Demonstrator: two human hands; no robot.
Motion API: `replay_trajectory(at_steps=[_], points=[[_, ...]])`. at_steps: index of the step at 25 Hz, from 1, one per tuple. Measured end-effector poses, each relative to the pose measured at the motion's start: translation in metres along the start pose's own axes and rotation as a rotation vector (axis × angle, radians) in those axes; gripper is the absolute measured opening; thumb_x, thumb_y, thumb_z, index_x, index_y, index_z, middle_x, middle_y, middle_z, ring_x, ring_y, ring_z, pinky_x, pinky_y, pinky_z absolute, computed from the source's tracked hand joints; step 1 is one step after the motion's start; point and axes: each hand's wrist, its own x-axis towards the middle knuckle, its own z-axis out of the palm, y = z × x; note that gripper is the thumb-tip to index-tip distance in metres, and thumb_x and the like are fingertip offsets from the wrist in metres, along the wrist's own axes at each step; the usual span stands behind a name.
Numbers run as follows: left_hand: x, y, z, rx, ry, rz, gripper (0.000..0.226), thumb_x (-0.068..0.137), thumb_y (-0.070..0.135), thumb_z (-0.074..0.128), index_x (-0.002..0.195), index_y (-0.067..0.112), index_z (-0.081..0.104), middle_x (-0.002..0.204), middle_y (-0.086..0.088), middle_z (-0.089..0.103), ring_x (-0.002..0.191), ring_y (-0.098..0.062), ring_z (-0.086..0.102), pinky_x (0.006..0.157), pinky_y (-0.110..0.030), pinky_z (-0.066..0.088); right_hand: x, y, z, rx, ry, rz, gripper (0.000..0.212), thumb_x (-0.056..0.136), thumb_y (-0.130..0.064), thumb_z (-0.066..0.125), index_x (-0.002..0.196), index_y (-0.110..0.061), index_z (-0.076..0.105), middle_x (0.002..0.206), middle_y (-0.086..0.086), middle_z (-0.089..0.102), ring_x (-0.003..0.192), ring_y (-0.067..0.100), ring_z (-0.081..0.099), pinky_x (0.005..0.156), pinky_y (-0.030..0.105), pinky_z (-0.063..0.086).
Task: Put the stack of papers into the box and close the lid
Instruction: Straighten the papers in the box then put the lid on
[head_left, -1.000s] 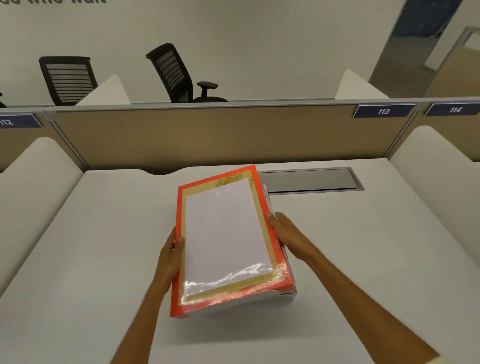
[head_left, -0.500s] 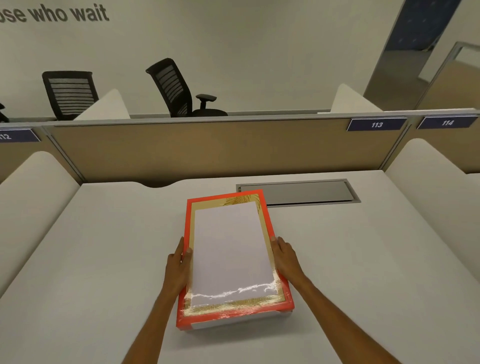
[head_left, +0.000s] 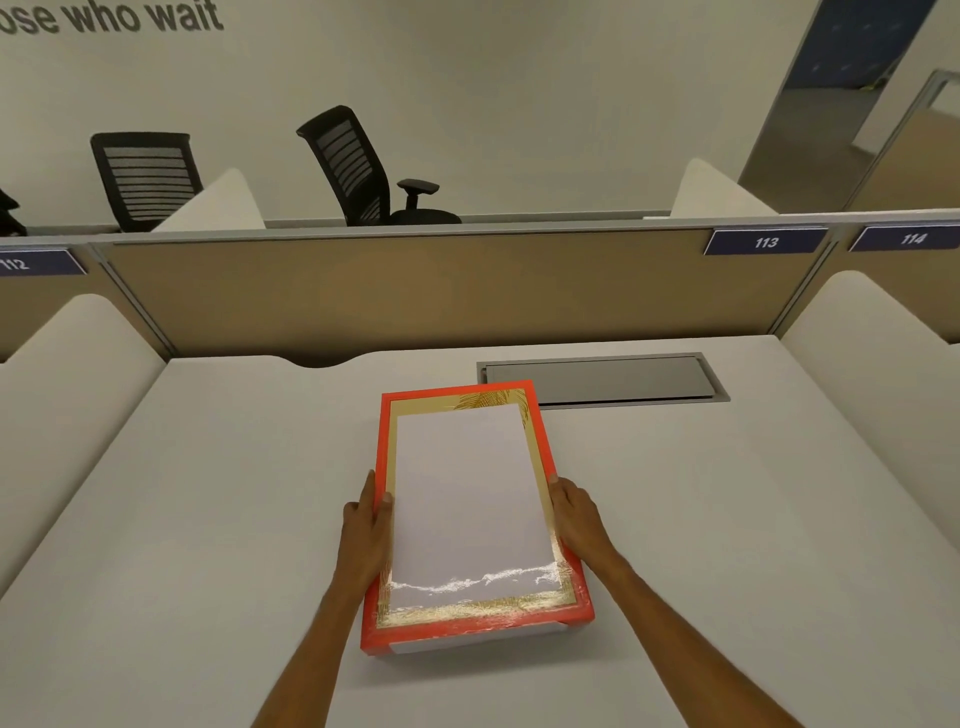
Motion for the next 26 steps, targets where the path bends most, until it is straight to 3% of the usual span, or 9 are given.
replay_trajectory(at_steps=[2, 4, 7, 10, 14, 16, 19, 26], points=[[-0.002, 0.001, 0.0, 0.11, -0.016, -0.012, 0.064, 0.098, 0.05, 0.034, 0.155, 0.025, 0.019, 0.134, -0.016, 0.05, 0.114, -0.029, 0.058, 0.096, -0.046, 0.051, -0.001, -0.001, 0.001, -0.101, 0.006, -0.01, 0.048, 0.101, -0.043, 0.028, 0.128, -0.009, 0.048, 0.124, 0.016, 0.055, 0.114, 0.033, 0.053, 0.099, 0.042, 0.046], [-0.005, 0.005, 0.002, 0.326, 0.066, 0.058, 0.065, 0.099, 0.049, 0.033, 0.155, 0.021, 0.018, 0.145, -0.017, 0.043, 0.125, -0.033, 0.054, 0.099, -0.048, 0.05, -0.002, -0.005, 0.005, -0.313, 0.126, -0.057, 0.055, 0.1, -0.047, 0.032, 0.141, -0.011, 0.037, 0.141, 0.016, 0.045, 0.127, 0.032, 0.046, 0.104, 0.044, 0.042], [-0.004, 0.025, 0.006, 0.486, 0.195, 0.253, 0.068, 0.098, 0.053, 0.031, 0.155, 0.018, 0.022, 0.162, -0.01, 0.027, 0.147, -0.031, 0.031, 0.117, -0.046, 0.029, -0.002, -0.019, 0.012, -0.475, 0.261, -0.285, 0.064, 0.099, -0.049, 0.031, 0.151, -0.014, 0.021, 0.158, 0.006, 0.025, 0.146, 0.026, 0.024, 0.119, 0.041, 0.023], [0.001, 0.04, 0.013, 0.548, 0.153, 0.4, 0.08, 0.093, 0.064, 0.006, 0.156, 0.017, 0.018, 0.165, -0.005, 0.013, 0.153, -0.023, 0.012, 0.124, -0.04, 0.012, 0.005, -0.032, 0.021, -0.569, 0.218, -0.401, 0.066, 0.099, -0.051, 0.027, 0.154, -0.017, 0.011, 0.162, 0.001, 0.01, 0.151, 0.018, 0.005, 0.123, 0.034, 0.005], [0.011, 0.042, 0.025, 0.546, 0.053, 0.419, 0.1, 0.079, 0.073, -0.017, 0.157, 0.016, 0.011, 0.166, -0.002, 0.005, 0.154, -0.02, 0.002, 0.126, -0.039, 0.006, 0.012, -0.036, 0.031, -0.65, 0.147, -0.408, 0.068, 0.099, -0.053, 0.025, 0.154, -0.017, 0.009, 0.163, 0.0, 0.005, 0.151, 0.015, 0.001, 0.122, 0.031, 0.001], [0.013, 0.039, 0.03, 0.562, 0.02, 0.401, 0.095, 0.083, 0.071, -0.013, 0.157, 0.015, 0.009, 0.166, -0.002, 0.003, 0.154, -0.019, 0.0, 0.126, -0.039, 0.005, 0.013, -0.033, 0.035, -0.667, 0.132, -0.404, 0.068, 0.099, -0.053, 0.025, 0.154, -0.016, 0.009, 0.163, 0.0, 0.006, 0.151, 0.015, 0.001, 0.123, 0.03, 0.001], [0.012, 0.035, 0.035, 0.576, -0.007, 0.361, 0.076, 0.094, 0.058, 0.011, 0.157, 0.015, 0.007, 0.166, -0.002, 0.003, 0.154, -0.018, -0.001, 0.126, -0.04, 0.006, 0.013, -0.028, 0.039, -0.689, 0.11, -0.384, 0.069, 0.099, -0.052, 0.025, 0.154, -0.015, 0.007, 0.163, 0.002, 0.004, 0.151, 0.016, 0.0, 0.124, 0.031, 0.003], [0.014, 0.028, 0.04, 0.59, -0.042, 0.337, 0.074, 0.095, 0.054, 0.015, 0.157, 0.015, 0.004, 0.167, -0.002, 0.001, 0.154, -0.018, -0.001, 0.126, -0.038, 0.003, 0.013, -0.023, 0.043, -0.714, 0.087, -0.364, 0.07, 0.099, -0.052, 0.025, 0.154, -0.015, 0.003, 0.163, 0.002, 0.001, 0.151, 0.016, -0.001, 0.124, 0.031, 0.001]])
